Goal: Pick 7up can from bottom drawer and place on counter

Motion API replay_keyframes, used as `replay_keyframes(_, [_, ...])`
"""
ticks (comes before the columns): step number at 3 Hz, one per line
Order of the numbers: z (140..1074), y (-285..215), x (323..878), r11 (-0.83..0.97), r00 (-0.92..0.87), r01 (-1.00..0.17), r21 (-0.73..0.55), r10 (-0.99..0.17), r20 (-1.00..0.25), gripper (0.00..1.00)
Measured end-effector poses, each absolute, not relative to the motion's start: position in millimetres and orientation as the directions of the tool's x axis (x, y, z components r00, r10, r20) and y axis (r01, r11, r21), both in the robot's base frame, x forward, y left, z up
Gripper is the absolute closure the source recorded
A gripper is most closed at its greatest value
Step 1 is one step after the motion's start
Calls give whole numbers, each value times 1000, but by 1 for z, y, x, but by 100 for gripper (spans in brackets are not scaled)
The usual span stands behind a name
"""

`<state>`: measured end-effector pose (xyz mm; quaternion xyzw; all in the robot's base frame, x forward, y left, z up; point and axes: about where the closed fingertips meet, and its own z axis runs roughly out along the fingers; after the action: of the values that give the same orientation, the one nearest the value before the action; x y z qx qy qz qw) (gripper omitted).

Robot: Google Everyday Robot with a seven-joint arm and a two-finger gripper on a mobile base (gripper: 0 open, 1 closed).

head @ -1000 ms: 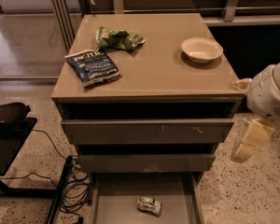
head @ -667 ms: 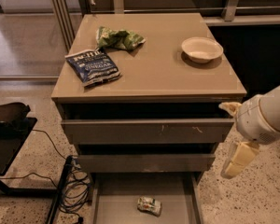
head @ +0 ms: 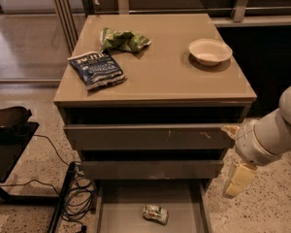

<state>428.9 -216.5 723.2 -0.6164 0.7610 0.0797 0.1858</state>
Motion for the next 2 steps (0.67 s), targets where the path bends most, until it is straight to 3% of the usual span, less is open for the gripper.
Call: replay_keyframes(2, [665, -188, 411, 203, -173, -979, -18, -871, -460, 0])
